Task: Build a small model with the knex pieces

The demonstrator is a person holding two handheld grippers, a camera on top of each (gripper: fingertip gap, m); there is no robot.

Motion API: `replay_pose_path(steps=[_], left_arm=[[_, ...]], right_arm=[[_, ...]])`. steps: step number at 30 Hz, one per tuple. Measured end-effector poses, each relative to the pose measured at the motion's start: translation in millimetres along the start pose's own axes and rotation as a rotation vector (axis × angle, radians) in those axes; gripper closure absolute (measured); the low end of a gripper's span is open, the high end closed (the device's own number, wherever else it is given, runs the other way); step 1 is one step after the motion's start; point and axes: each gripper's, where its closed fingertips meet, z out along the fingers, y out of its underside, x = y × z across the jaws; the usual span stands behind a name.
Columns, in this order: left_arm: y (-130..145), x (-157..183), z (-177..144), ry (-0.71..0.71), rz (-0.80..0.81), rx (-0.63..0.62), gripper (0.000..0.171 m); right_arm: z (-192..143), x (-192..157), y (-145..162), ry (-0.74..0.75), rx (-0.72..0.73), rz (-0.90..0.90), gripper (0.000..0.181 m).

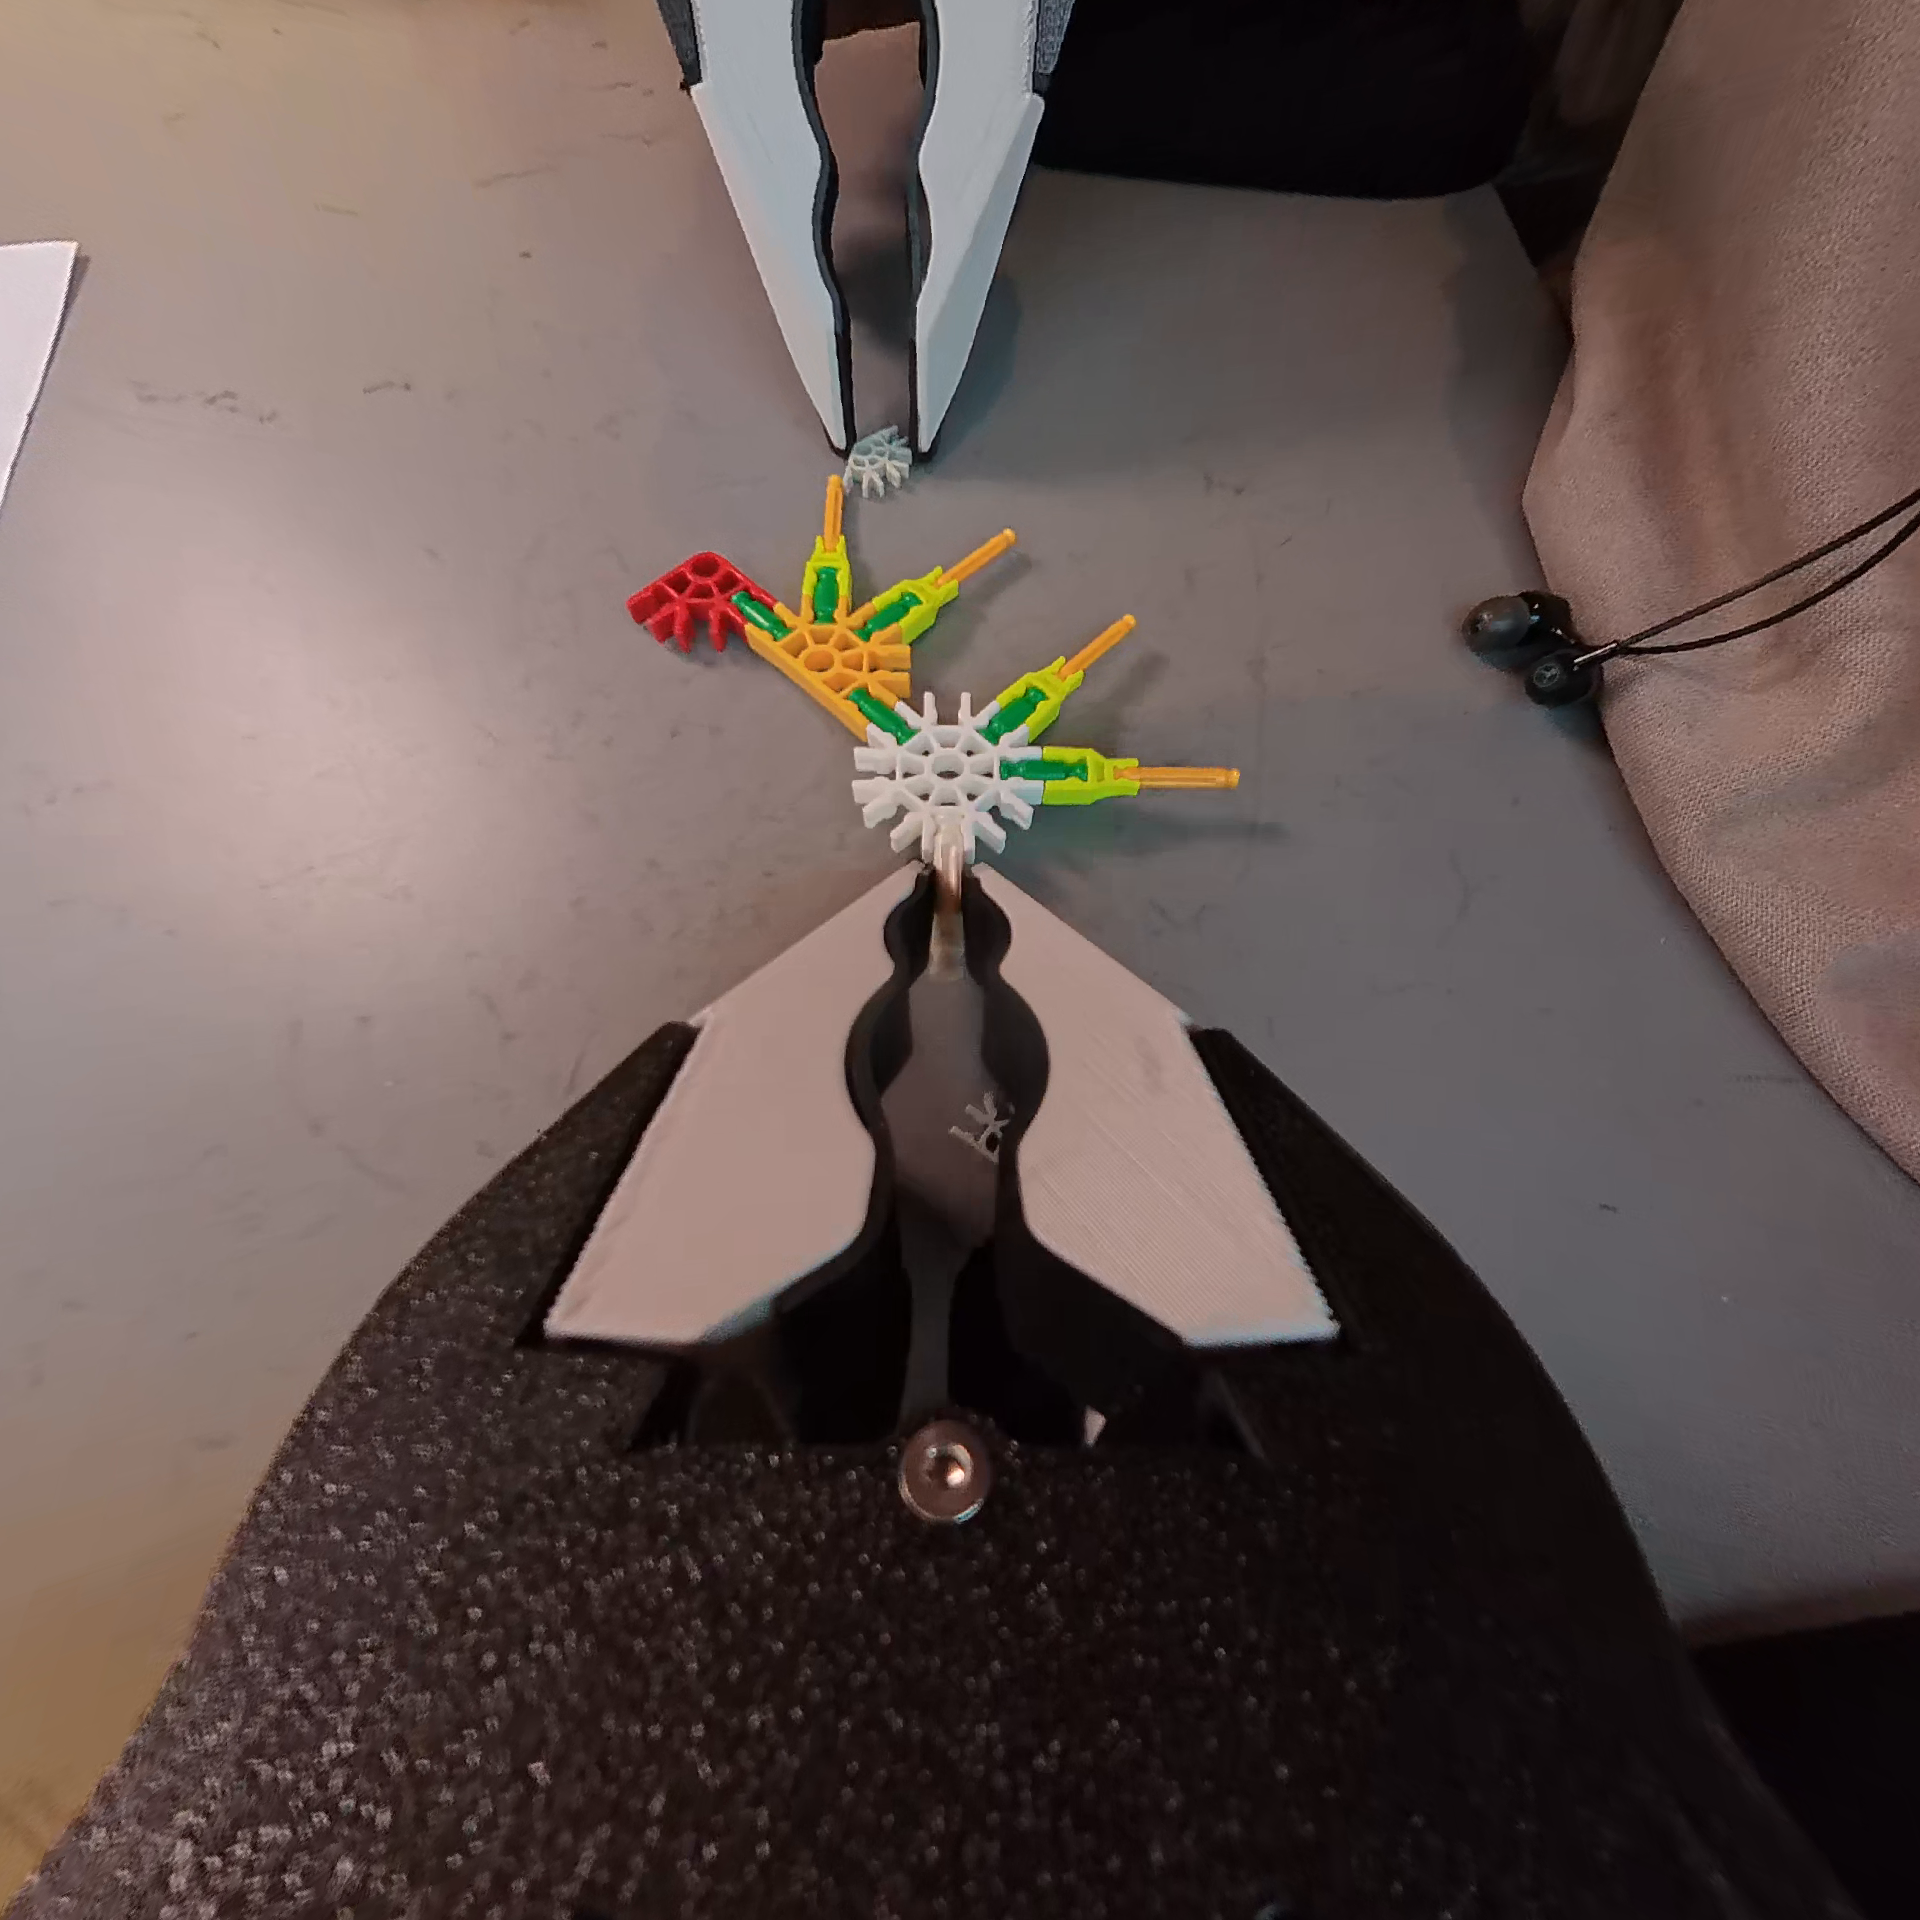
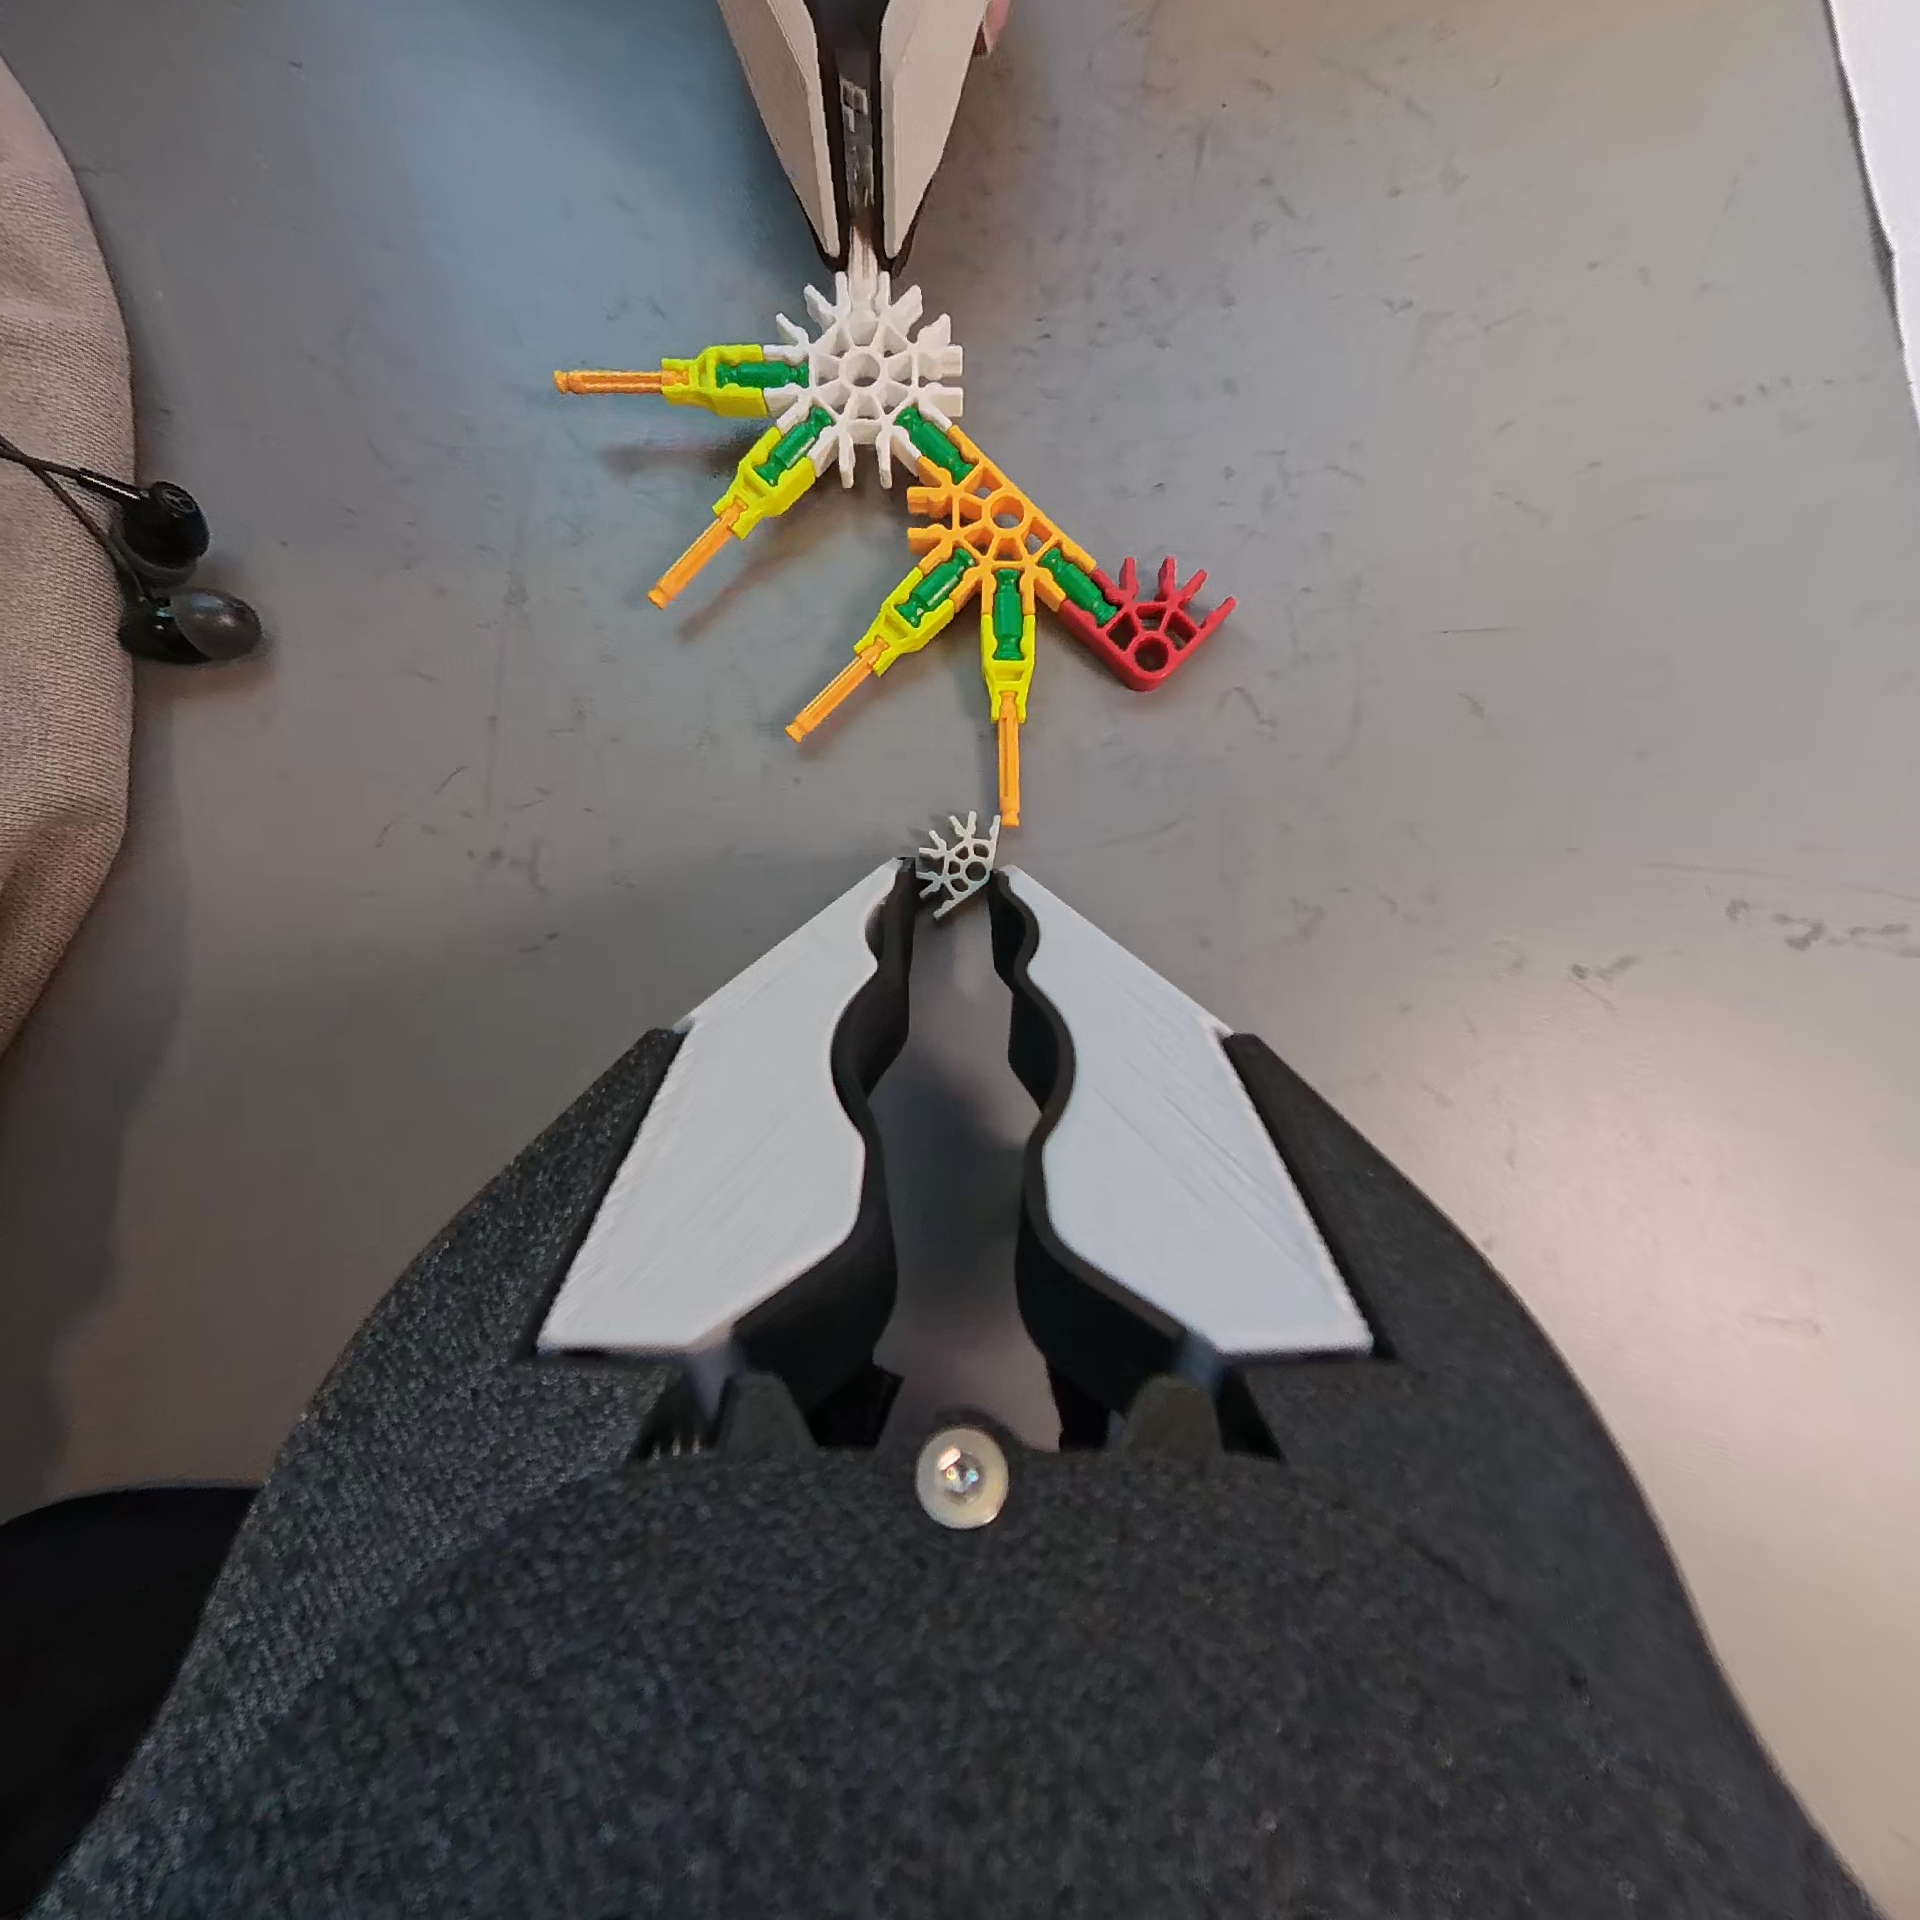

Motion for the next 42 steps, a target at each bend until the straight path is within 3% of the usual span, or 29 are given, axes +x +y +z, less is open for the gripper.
replay_pose_path(steps=[7, 23, 38, 42], left_arm=[[-9.5, -1.2, -7.4, -0.009, 0.029, 0.07, 0.167], [-2.3, 3.1, -3.2, 0.003, 0.012, 0.01, 0.167], [-3.5, 6.9, -6.6, -0.012, 0.019, -0.013, 0.166], [-2.5, 6.6, -6.5, -0.015, 0.018, -0.018, 0.166]], right_arm=[[-0.3, -0.4, 0.6, -0.001, 0.003, -0.003, 0.169], [-0.8, 1.7, 1.5, 0.014, -0.024, 0.082, 0.173], [-1.3, -5.3, 0.5, 0.0, -0.037, 0.056, 0.169], [-0.8, 0.4, -7.1, 0.03, 0.003, 0.045, 0.158]])
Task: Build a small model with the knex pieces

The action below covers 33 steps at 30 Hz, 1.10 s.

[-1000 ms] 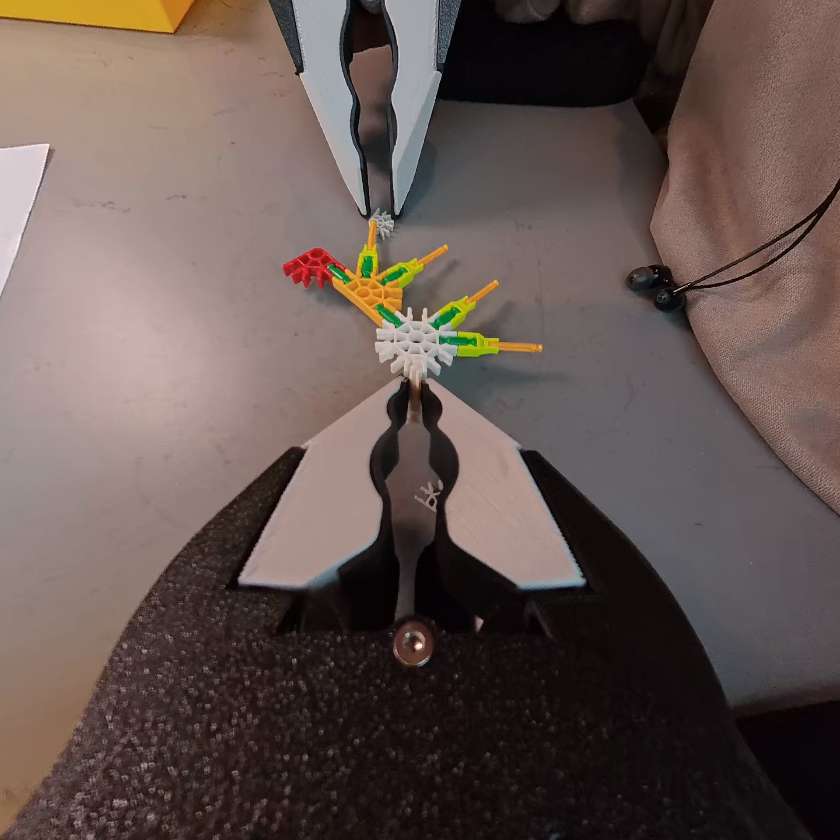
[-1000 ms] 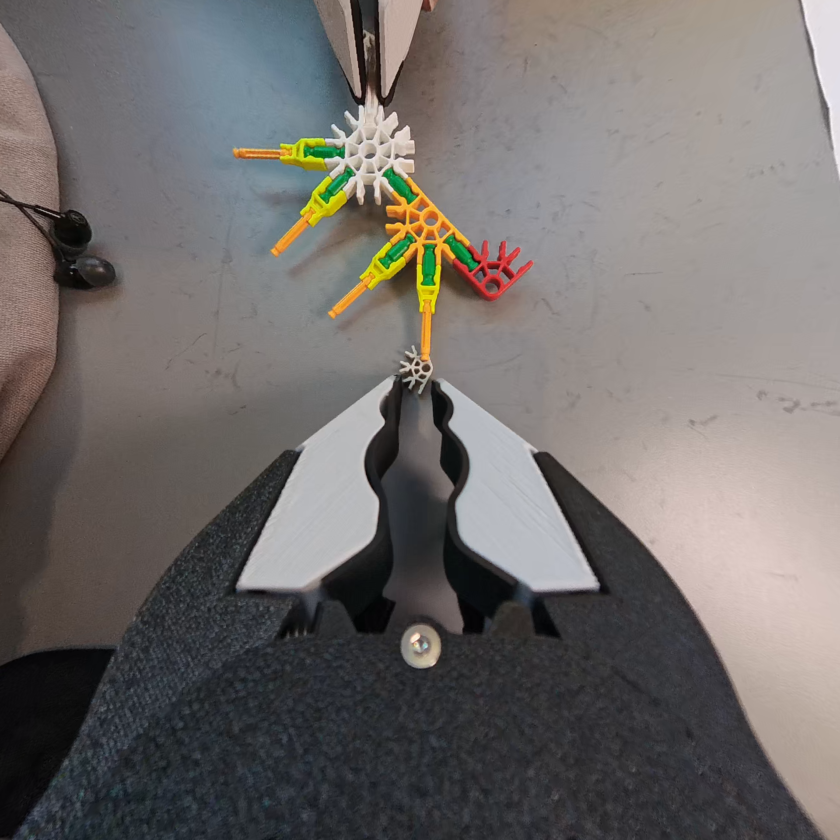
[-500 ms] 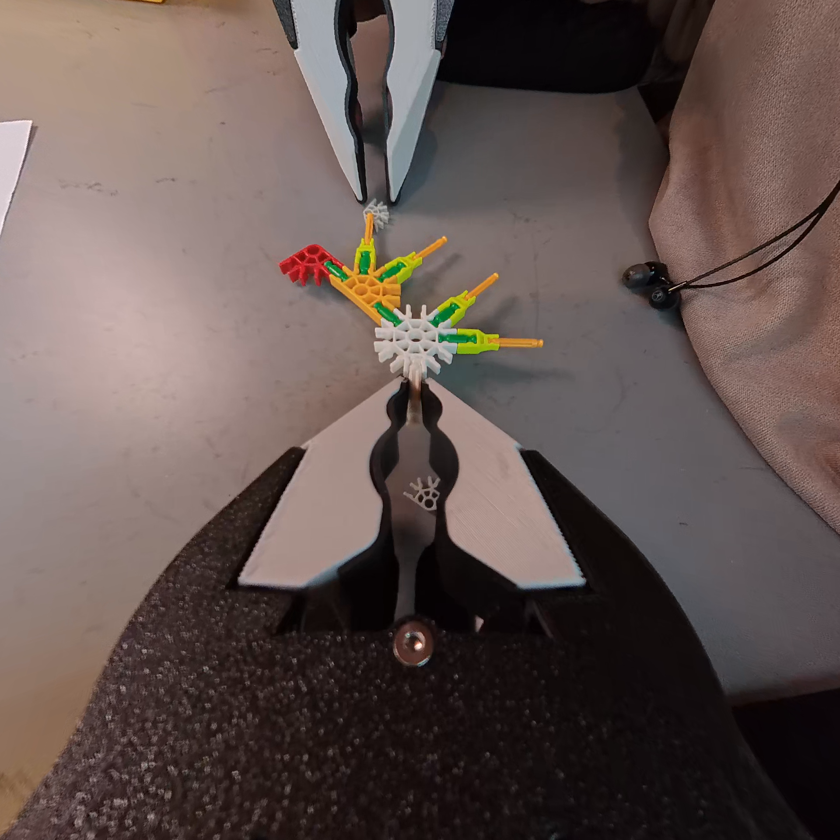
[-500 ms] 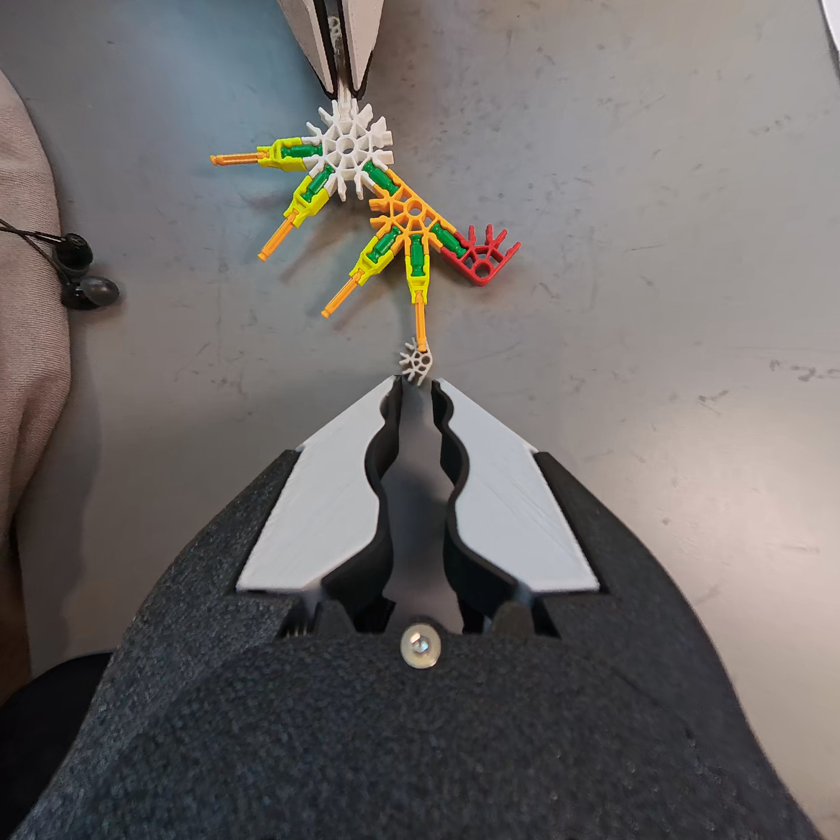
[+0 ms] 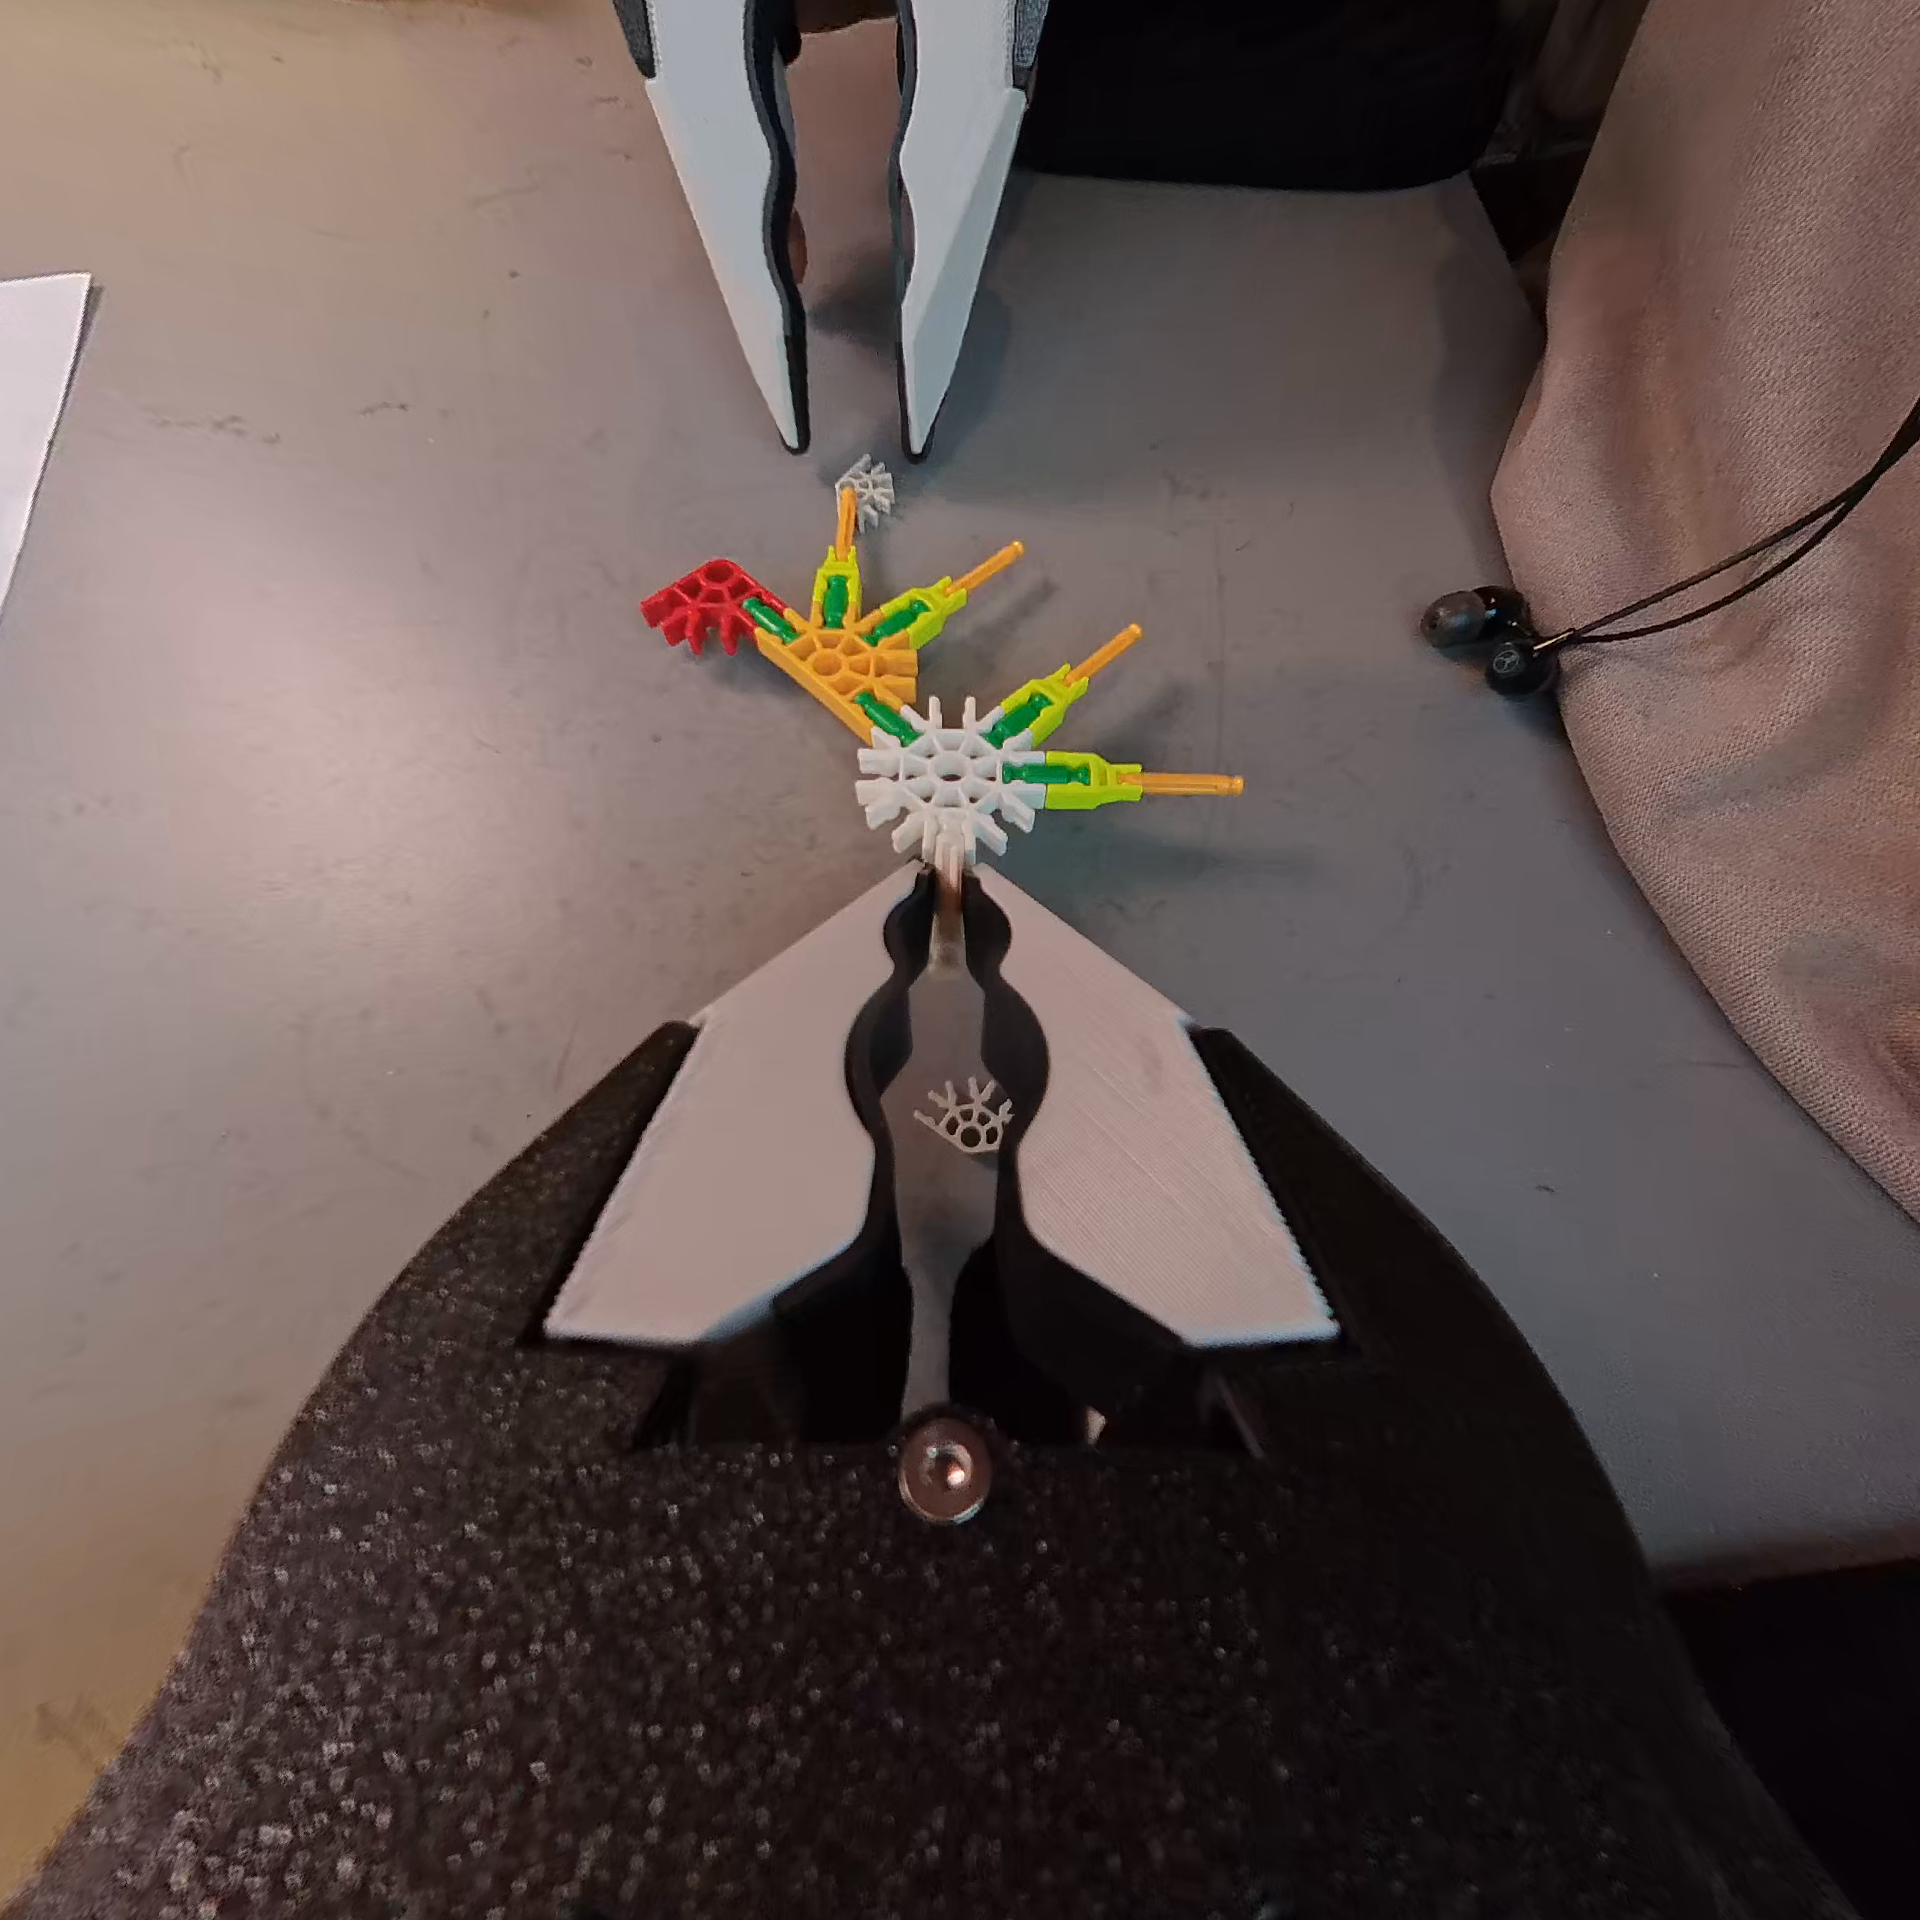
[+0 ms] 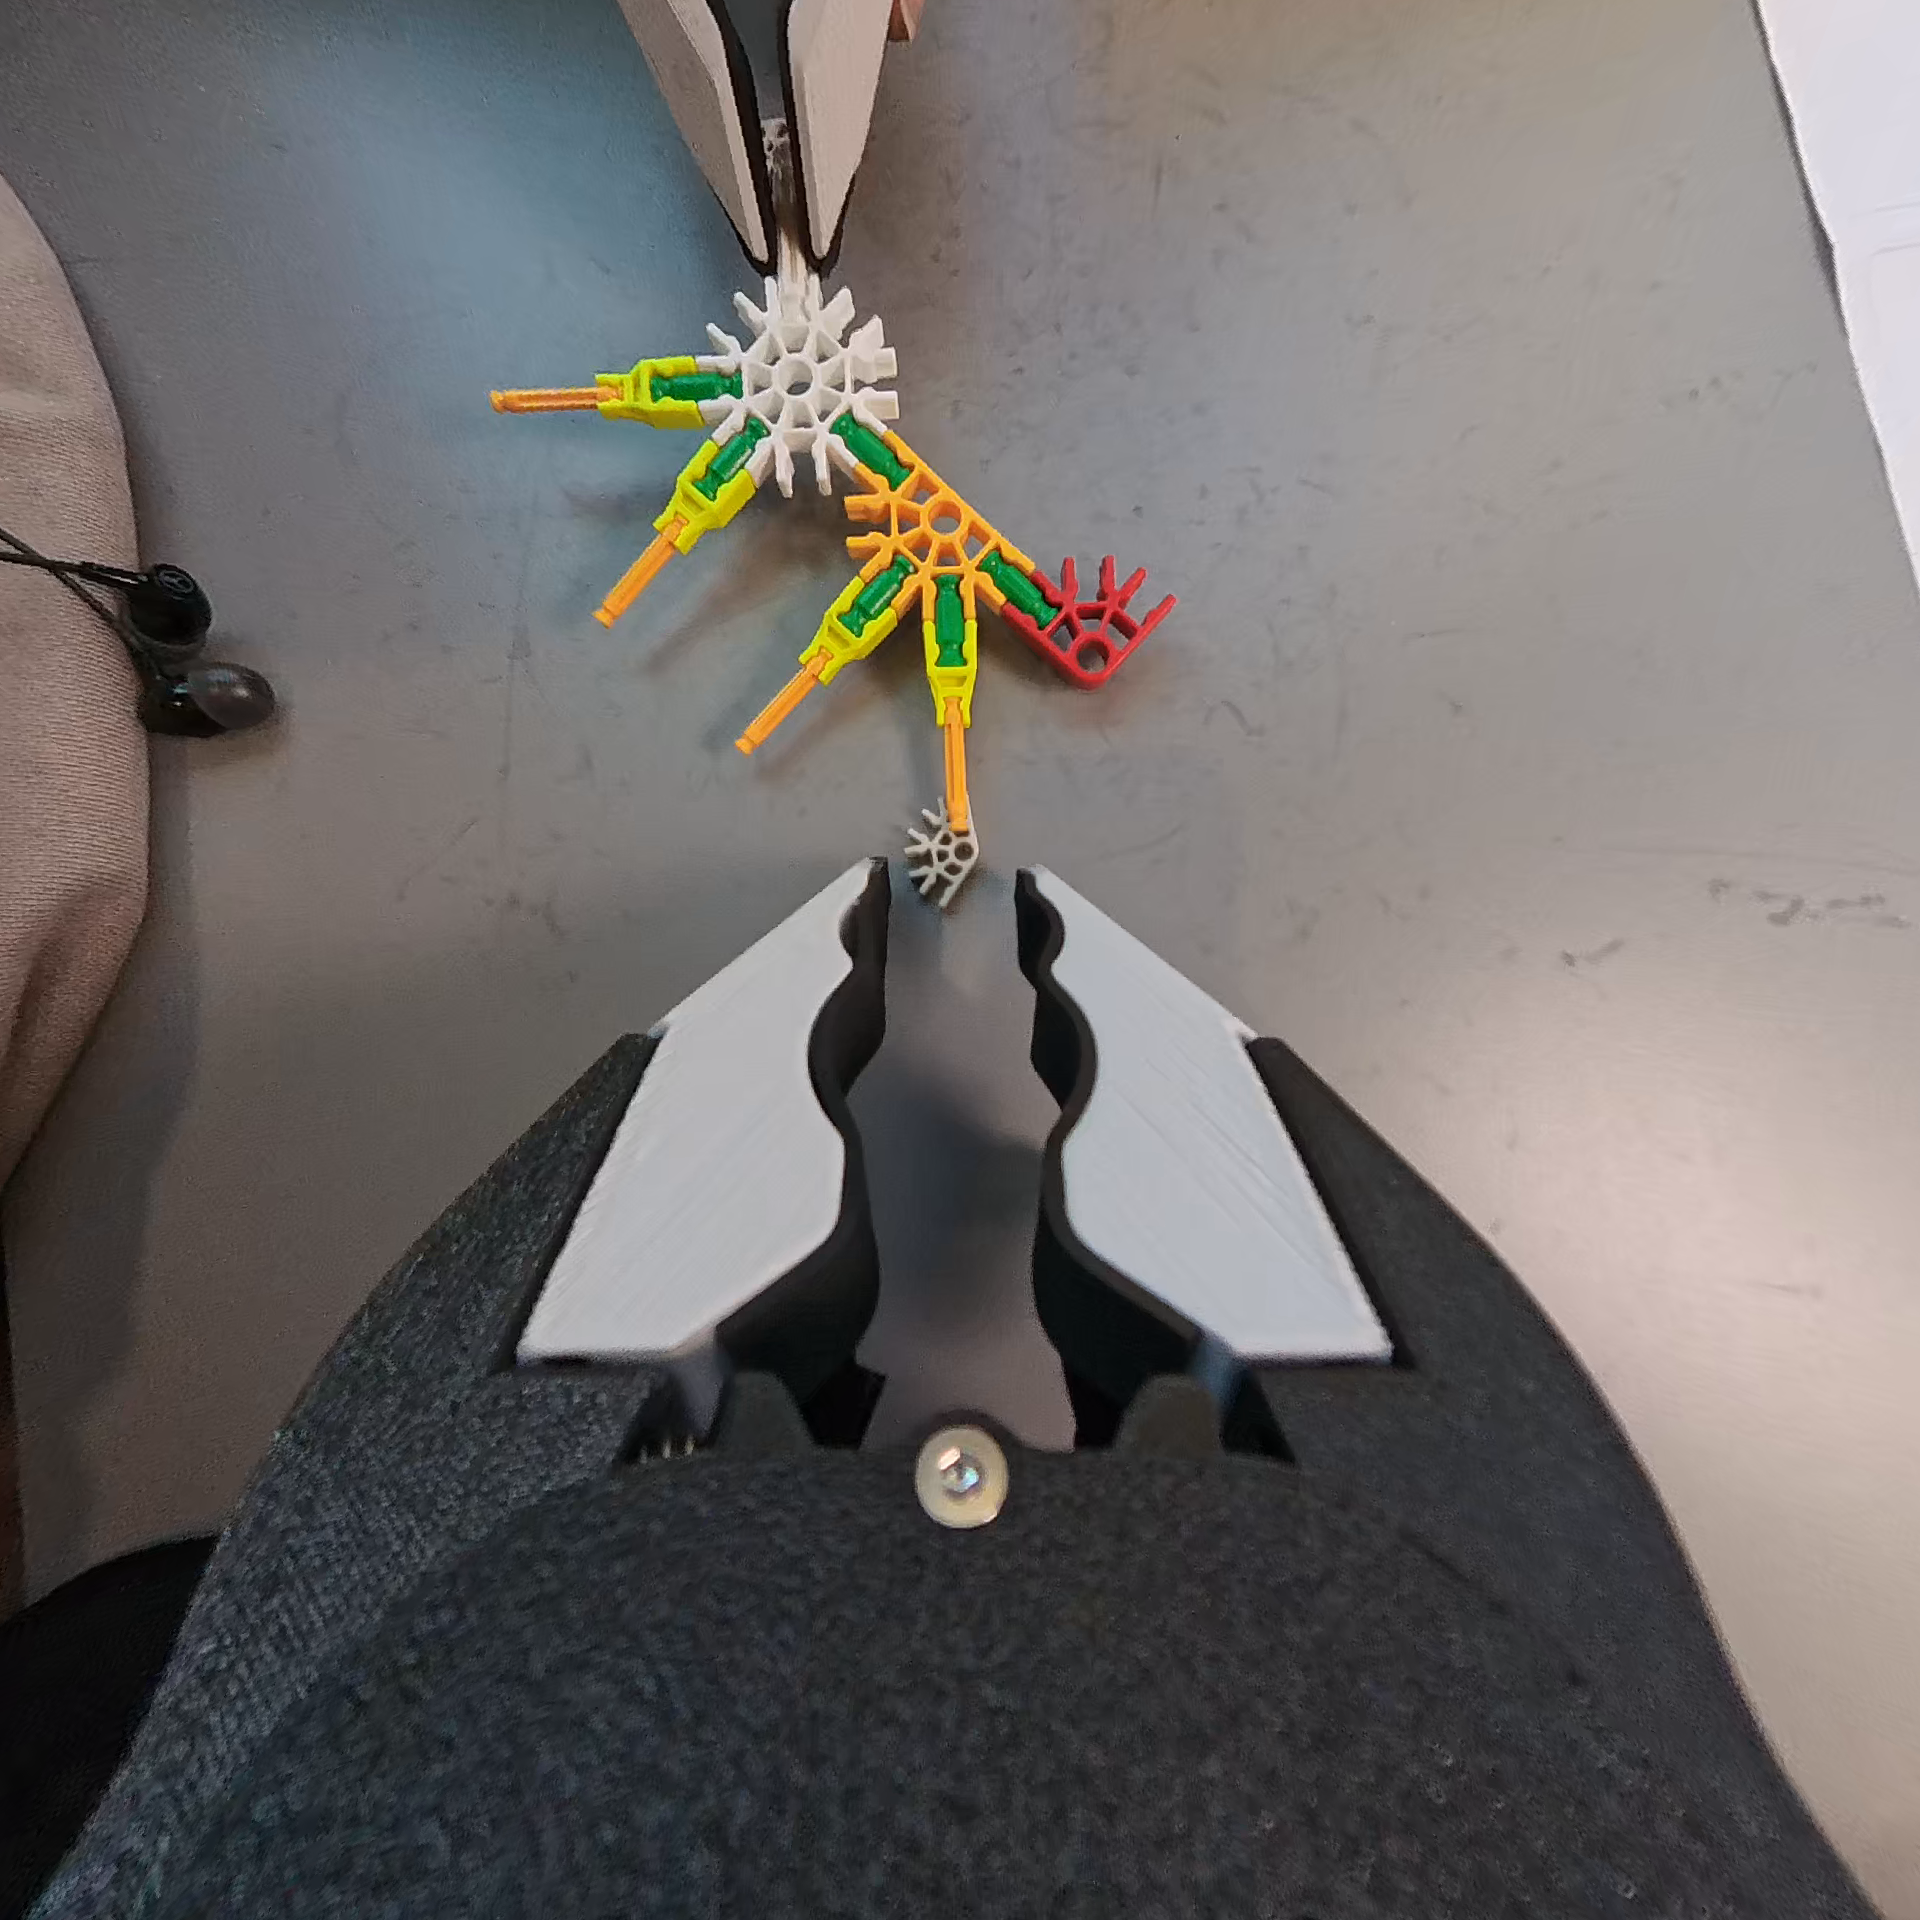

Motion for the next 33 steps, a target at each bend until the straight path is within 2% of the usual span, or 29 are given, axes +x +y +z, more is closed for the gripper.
replay_pose_path(steps=[3, 7, 33], left_arm=[[0.3, 0.0, 0.2, 0.001, 0.0, -0.001, 0.166], [0.7, -0.1, 0.0, 0.0, 0.0, -0.003, 0.166], [7.9, 3.5, 5.1, 0.006, -0.005, -0.058, 0.166]], right_arm=[[5.3, -1.7, -2.1, -0.004, 0.003, -0.016, 0.158], [7.6, -1.8, -0.6, -0.004, -0.012, -0.015, 0.168], [4.8, -0.5, -2.0, 0.008, -0.021, 0.089, 0.168]])
